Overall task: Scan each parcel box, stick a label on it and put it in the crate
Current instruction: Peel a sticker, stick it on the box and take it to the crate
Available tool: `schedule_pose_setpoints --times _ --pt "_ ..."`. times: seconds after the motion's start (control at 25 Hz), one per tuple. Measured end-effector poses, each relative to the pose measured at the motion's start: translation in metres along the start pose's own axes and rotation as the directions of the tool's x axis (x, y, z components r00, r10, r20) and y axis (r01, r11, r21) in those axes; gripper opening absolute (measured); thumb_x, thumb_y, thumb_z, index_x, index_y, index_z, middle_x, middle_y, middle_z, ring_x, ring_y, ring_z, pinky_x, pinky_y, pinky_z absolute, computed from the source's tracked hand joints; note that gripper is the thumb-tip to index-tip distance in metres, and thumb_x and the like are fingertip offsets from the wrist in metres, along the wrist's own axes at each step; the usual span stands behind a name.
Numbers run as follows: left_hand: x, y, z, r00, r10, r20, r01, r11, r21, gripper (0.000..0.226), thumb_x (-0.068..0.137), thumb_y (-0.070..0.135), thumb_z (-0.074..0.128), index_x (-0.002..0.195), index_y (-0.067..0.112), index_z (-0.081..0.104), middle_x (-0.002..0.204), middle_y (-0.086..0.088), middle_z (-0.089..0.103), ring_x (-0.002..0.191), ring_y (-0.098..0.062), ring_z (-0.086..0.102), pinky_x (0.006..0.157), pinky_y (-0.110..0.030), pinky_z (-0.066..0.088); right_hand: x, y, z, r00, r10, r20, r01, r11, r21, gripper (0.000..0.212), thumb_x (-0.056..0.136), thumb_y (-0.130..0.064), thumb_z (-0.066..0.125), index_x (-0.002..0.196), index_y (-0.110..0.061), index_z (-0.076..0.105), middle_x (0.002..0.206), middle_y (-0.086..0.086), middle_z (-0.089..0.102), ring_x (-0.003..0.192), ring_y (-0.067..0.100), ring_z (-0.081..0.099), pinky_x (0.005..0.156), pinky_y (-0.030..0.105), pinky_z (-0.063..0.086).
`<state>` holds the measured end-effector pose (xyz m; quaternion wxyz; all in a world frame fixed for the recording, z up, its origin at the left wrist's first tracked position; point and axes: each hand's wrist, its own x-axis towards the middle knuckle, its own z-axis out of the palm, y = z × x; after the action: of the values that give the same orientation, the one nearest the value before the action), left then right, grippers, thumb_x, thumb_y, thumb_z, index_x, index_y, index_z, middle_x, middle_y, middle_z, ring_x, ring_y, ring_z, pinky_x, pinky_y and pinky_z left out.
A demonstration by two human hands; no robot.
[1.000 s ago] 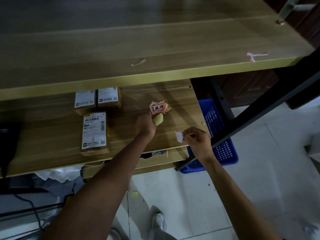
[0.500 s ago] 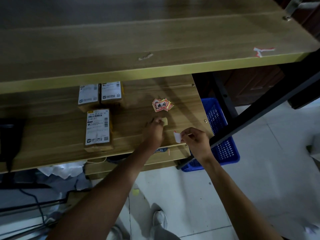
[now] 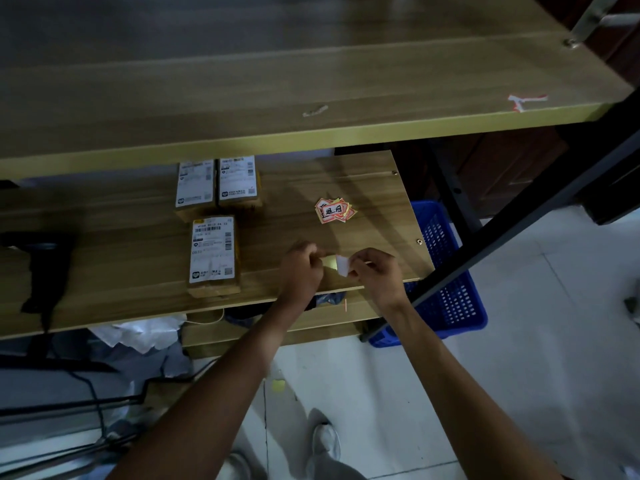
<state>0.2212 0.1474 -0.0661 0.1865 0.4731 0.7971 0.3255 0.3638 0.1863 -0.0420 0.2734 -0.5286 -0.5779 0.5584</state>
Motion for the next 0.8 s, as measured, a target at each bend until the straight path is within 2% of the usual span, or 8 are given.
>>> schedule_pose_setpoints --times 0.12,0.24,0.36,0.44,0.6,0.68,0.72,0.8 --pt "-0.026 -0.002 -0.031 0.975 0.206 -0.08 -0.201 0.977 0.068 0.012 0.085 0.015 0.06 0.096 0.012 0.059 0.092 -0.005 0.064 0.076 -0.017 0.062 0.063 -0.031 0.051 -0.001 -0.009 0.017 0.995 0.094 -0.029 -0.093 0.994 0.051 0.022 0.081 -0.009 0.059 0.063 -0.02 0.067 0.067 -0.001 0.069 0.067 0.016 0.066 0.073 0.04 0.054" --pt "-0.049 -0.004 -0.048 0.926 0.374 -0.04 -0.358 0.91 0.209 0.021 0.078 0.028 0.058 0.091 0.012 0.055 0.096 -0.008 0.056 0.082 -0.02 0.055 0.063 -0.031 0.046 -0.005 -0.018 0.043 0.976 0.213 -0.039 -0.207 0.971 0.119 0.019 0.079 -0.015 0.061 0.061 -0.018 0.067 0.065 0.001 0.068 0.065 0.019 0.064 0.069 0.038 0.05" --pt "-0.056 -0.01 -0.059 0.931 0.349 -0.106 -0.312 0.912 0.266 0.02 0.08 0.031 0.059 0.086 0.012 0.055 0.09 -0.006 0.056 0.082 -0.021 0.054 0.064 -0.032 0.044 -0.014 -0.03 0.074 0.972 0.233 -0.019 -0.228 0.961 0.156 0.017 0.077 -0.019 0.059 0.062 -0.015 0.066 0.07 0.01 0.067 0.068 0.026 0.063 0.061 0.037 0.051" --pt "-0.055 -0.016 -0.071 0.94 0.296 -0.168 -0.25 0.935 0.25 0.013 0.083 0.023 0.063 0.083 0.012 0.055 0.087 -0.004 0.056 0.078 -0.021 0.055 0.062 -0.033 0.045 -0.021 -0.038 0.093 0.979 0.202 -0.036 -0.196 0.973 0.124 0.018 0.069 -0.028 0.056 0.062 -0.014 0.065 0.069 0.009 0.068 0.072 0.03 0.065 0.067 0.043 0.053" --pt "-0.051 -0.031 -0.1 0.939 0.236 -0.249 -0.18 0.956 0.23 0.012 0.083 0.015 0.064 0.075 0.011 0.056 0.078 -0.005 0.059 0.073 -0.02 0.056 0.06 -0.034 0.047 -0.033 -0.054 0.123 0.989 0.141 -0.036 -0.135 0.982 0.129 0.019 0.078 -0.018 0.057 0.06 -0.016 0.063 0.064 0.001 0.064 0.067 0.018 0.06 0.067 0.036 0.049" --pt "-0.048 -0.042 -0.114 0.955 0.079 -0.285 -0.071 0.997 0.036 0.013 0.083 0.015 0.066 0.074 0.011 0.058 0.075 -0.004 0.061 0.071 -0.017 0.058 0.061 -0.032 0.048 -0.037 -0.063 0.139 0.994 0.103 -0.032 -0.096 0.98 0.171 0.025 0.088 -0.01 0.051 0.067 -0.013 0.063 0.072 0.003 0.066 0.069 0.016 0.06 0.064 0.029 0.047" --pt "-0.045 -0.049 -0.121 0.954 -0.104 -0.281 0.053 0.982 -0.182 0.012 0.083 0.015 0.068 0.075 0.012 0.06 0.077 -0.003 0.063 0.071 -0.015 0.06 0.061 -0.029 0.049 -0.038 -0.065 0.146 0.996 0.066 -0.054 -0.057 0.984 0.166 0.025 0.091 -0.013 0.049 0.071 -0.012 0.065 0.077 0.004 0.068 0.072 0.017 0.061 0.065 0.03 0.046" --pt "-0.043 -0.058 -0.136 0.876 -0.48 -0.041 0.341 0.679 -0.65 0.008 0.084 0.015 0.069 0.081 0.011 0.063 0.083 -0.004 0.068 0.073 -0.014 0.064 0.061 -0.022 0.052 -0.039 -0.061 0.16 0.996 -0.015 -0.088 0.022 0.996 0.082 0.018 0.09 -0.025 0.056 0.079 -0.015 0.066 0.083 0.001 0.07 0.079 0.017 0.064 0.07 0.034 0.048"
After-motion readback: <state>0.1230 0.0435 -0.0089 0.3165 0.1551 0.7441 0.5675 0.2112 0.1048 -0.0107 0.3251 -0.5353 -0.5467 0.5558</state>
